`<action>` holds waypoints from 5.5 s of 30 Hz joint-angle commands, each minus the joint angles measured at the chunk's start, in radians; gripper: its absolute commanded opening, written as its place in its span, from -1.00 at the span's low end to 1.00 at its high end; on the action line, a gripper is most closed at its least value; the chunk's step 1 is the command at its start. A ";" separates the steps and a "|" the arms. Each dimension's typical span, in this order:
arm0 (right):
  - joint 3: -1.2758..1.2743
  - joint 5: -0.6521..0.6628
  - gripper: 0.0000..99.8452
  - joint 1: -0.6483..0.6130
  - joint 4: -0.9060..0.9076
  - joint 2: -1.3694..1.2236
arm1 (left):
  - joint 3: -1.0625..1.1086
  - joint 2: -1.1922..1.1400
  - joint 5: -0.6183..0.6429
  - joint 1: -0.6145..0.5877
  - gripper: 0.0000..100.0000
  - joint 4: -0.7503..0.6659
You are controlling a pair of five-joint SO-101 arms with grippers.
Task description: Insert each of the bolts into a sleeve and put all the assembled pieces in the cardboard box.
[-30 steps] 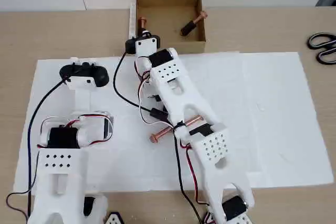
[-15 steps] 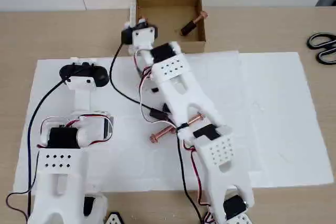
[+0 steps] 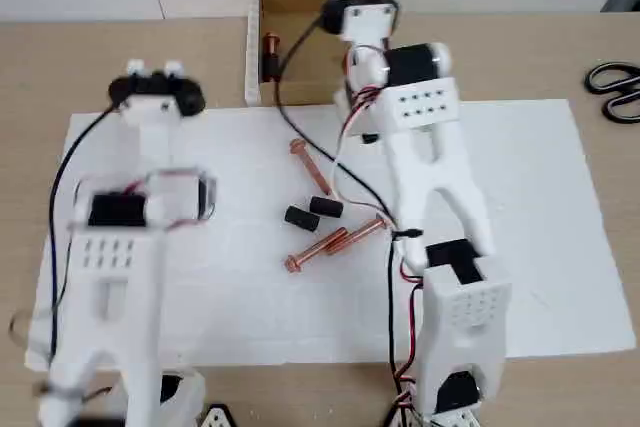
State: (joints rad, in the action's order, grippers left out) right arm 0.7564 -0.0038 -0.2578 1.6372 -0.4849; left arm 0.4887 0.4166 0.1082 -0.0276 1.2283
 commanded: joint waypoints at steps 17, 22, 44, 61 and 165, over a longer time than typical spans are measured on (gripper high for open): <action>0.018 0.005 -0.99 0.061 0.025 0.077 | -0.839 -0.819 0.606 0.270 -0.74 0.101; 0.018 0.005 -0.99 0.061 0.025 0.076 | -0.842 -0.873 0.775 0.292 -0.74 -0.011; 0.018 0.005 -0.99 0.061 0.022 0.073 | -0.842 -1.026 0.807 0.292 -0.74 -0.092; 0.017 0.005 -0.99 0.061 0.024 0.073 | -0.842 -1.080 0.807 0.293 -0.99 -0.172; -1.829 0.011 -0.99 -0.041 -0.986 1.689 | -0.400 0.123 0.218 0.397 -0.99 0.216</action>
State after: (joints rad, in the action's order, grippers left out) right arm -1.0311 -0.0038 -0.2915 0.6966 1.1370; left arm 0.0852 0.5086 0.3076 0.3621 1.4876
